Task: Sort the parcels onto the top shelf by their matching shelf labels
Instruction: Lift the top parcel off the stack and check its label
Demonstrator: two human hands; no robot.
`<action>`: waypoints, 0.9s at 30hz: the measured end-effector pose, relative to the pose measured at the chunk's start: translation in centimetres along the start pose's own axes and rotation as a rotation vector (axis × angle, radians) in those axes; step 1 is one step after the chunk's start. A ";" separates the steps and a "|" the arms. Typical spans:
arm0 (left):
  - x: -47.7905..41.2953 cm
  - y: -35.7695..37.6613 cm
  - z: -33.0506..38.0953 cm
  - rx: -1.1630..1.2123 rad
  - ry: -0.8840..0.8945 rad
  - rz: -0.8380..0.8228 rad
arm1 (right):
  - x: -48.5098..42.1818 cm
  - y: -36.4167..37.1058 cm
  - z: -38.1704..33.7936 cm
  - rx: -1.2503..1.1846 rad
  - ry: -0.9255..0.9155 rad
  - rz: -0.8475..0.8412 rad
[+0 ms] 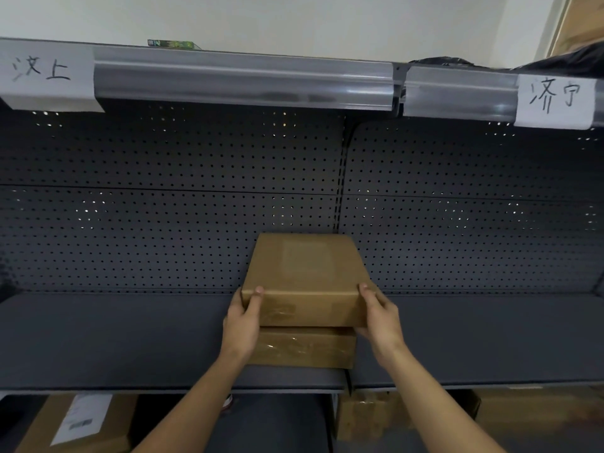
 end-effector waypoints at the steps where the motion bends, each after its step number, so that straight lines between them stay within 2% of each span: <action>1: 0.1 -0.1 0.3 0.012 0.014 -0.006 | 0.1 0.0 -0.2 -0.028 -0.011 0.018; 4: 0.6 -0.4 1.6 -0.017 0.073 -0.030 | 0.4 0.0 -1.1 -0.093 -0.046 0.053; 7: 1.7 -1.1 3.5 -0.201 0.310 0.014 | 0.7 0.0 -1.8 -0.118 -0.072 0.098; 9: 2.7 -1.5 5.2 -0.466 0.573 0.073 | 0.9 0.0 -2.0 -0.122 -0.082 0.109; 11: 3.7 -0.7 6.0 -0.864 0.840 0.096 | 1.2 0.1 -2.0 -0.130 -0.087 0.109; 13: 4.4 0.6 5.7 -1.134 0.953 0.027 | 1.5 0.4 -2.0 -0.125 -0.096 0.102; 17: 5.1 2.0 4.7 -1.294 0.952 -0.022 | 2.4 1.3 -2.1 -0.112 -0.113 0.059; 20: 5.0 1.7 4.6 -1.292 0.910 0.019 | 2.9 1.6 -2.0 -0.100 -0.123 0.037; 27: 5.2 0.3 5.1 -1.266 0.931 0.058 | 4.2 1.4 -2.4 -0.039 -0.164 -0.033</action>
Point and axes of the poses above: each hand's wrist, its own x-axis away from the middle knuckle, its own y-axis out of the palm, z = x × y, the point moved 5 cm from there along -x, towards the middle knuckle, and after that the axes turned 2 degrees about x, right-handed, at the moved point
